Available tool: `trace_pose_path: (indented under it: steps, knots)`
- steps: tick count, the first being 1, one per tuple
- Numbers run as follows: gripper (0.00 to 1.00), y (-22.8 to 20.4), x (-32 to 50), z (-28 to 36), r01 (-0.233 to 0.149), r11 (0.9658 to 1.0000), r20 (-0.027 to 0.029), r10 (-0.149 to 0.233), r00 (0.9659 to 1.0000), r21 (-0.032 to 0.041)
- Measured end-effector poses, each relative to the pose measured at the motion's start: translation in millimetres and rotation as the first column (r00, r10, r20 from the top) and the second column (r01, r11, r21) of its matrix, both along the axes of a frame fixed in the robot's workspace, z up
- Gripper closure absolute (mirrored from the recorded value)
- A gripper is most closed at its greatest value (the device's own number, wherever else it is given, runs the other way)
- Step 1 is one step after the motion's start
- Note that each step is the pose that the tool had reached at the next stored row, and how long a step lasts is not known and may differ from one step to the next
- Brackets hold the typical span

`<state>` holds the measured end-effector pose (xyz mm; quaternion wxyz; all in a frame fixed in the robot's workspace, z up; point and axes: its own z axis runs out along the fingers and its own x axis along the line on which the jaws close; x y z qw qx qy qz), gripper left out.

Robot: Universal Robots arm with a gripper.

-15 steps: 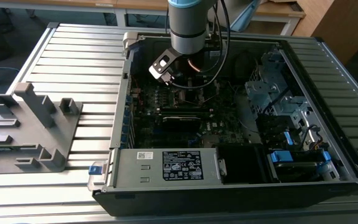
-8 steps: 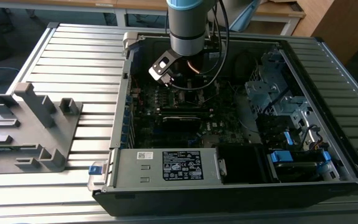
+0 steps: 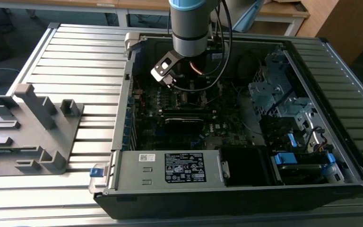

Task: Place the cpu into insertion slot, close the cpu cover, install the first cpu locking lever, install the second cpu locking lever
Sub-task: 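Place the cpu into insertion slot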

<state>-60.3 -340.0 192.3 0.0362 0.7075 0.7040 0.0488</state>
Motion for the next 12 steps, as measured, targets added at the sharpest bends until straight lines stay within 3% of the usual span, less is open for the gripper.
trace_pose_path:
  steps: [12]
  knots:
    - [0.46,0.0,0.0,-2.5,0.000,1.0000,0.0000,0.000,1.0000,0.0000]
